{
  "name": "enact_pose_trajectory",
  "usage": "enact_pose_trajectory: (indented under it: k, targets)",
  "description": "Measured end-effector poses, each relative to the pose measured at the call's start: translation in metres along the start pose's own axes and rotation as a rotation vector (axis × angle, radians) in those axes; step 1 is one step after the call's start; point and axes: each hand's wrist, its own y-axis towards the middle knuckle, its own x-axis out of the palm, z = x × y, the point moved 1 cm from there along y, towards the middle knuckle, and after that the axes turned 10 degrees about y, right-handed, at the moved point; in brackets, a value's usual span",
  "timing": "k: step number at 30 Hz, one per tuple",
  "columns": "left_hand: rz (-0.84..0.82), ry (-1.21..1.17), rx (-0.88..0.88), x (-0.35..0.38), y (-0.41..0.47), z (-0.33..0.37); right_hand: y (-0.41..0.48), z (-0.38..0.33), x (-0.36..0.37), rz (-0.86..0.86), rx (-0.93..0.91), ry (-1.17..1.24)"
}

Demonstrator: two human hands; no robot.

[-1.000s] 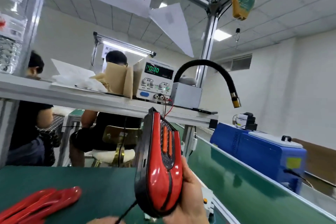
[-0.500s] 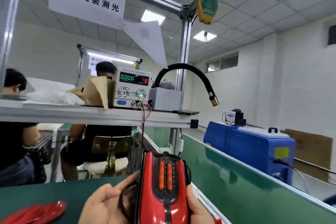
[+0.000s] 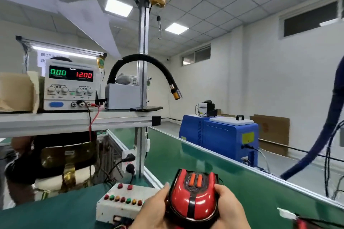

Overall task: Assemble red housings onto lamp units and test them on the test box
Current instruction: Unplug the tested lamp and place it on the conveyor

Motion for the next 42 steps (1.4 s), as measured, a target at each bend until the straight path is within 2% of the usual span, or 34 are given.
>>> enact_pose_trajectory:
  k: [2,4,7,9,14,16,19,24,26,28,31,34,37,42]
  targets:
    - [-0.134,-0.013,0.0,0.016,0.015,-0.003,0.009,-0.016,0.001,0.112,0.03,0.013]
    - [-0.173,0.007,0.022,0.033,0.025,0.0,0.024,-0.03,0.004,0.128,0.035,0.083]
    - [-0.082,0.087,-0.035,0.045,0.049,0.003,0.051,-0.05,0.008,0.121,0.016,0.195]
    - [-0.079,0.144,-0.007,0.044,0.066,0.002,0.065,-0.059,0.012,0.118,-0.005,0.18]
    - [-0.085,0.177,-0.017,0.062,0.109,0.011,0.096,-0.08,0.013,-0.006,-0.064,-0.012]
    - [-0.105,0.166,0.06,0.066,0.121,0.012,0.108,-0.085,0.005,-0.069,-0.065,-0.016]
    - [-0.101,0.25,0.249,0.062,0.133,0.014,0.125,-0.083,-0.004,-0.074,-0.072,0.043]
    - [0.094,0.618,0.513,0.038,0.147,0.022,0.147,-0.062,-0.006,-0.003,0.095,0.055]
    - [0.207,0.746,0.486,0.033,0.154,0.029,0.151,-0.054,0.004,0.062,0.157,-0.018]
    - [0.28,0.684,0.284,0.024,0.164,0.033,0.158,-0.051,0.014,0.169,0.195,-0.107]
    - [0.161,0.512,0.0,0.011,0.173,0.025,0.17,-0.051,0.026,0.285,0.157,-0.037]
    - [0.109,0.499,-0.098,0.01,0.18,0.015,0.175,-0.049,0.032,0.289,0.093,0.075]
    - [0.136,0.444,-0.033,0.015,0.184,0.008,0.174,-0.048,0.029,0.203,0.029,-0.005]
    - [0.166,0.453,0.226,0.024,0.178,-0.002,0.165,-0.051,0.013,0.146,-0.039,-0.146]
